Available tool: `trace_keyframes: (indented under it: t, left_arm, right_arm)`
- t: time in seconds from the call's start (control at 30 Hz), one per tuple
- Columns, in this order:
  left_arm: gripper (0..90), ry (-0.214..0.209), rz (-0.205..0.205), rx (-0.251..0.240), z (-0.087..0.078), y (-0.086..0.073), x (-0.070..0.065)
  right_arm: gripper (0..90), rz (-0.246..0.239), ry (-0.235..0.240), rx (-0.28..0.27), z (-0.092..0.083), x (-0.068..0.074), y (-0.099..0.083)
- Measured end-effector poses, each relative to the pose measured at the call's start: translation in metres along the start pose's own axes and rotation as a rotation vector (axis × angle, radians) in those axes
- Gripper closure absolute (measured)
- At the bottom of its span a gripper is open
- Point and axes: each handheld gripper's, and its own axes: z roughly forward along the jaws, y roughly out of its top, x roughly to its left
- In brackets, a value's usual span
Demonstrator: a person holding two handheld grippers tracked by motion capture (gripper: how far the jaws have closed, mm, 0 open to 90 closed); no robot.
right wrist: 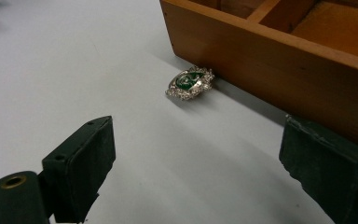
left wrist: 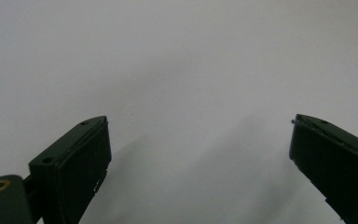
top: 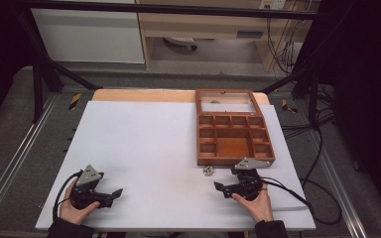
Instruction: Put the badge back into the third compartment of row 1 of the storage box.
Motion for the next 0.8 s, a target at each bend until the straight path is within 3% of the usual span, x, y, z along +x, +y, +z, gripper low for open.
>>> trace_keyframes:
  t: [0.23, 0.67, 0.8]
  left_arm:
    - [5.0, 0.000, 0.000, -0.001, 0.000, 0.000, 0.000]
    - [5.1, 0.001, 0.000, -0.002, 0.000, 0.000, 0.000]
    - [5.2, 0.002, -0.001, -0.002, 0.000, 0.000, 0.000]
  right_arm:
    - [19.1, -0.002, 0.002, 0.035, 0.013, 0.004, 0.007]
    - [37.3, 0.032, 0.019, 0.015, 0.028, 0.000, 0.015]
    - [41.9, 0.018, 0.006, 0.027, 0.032, 0.000, 0.017]
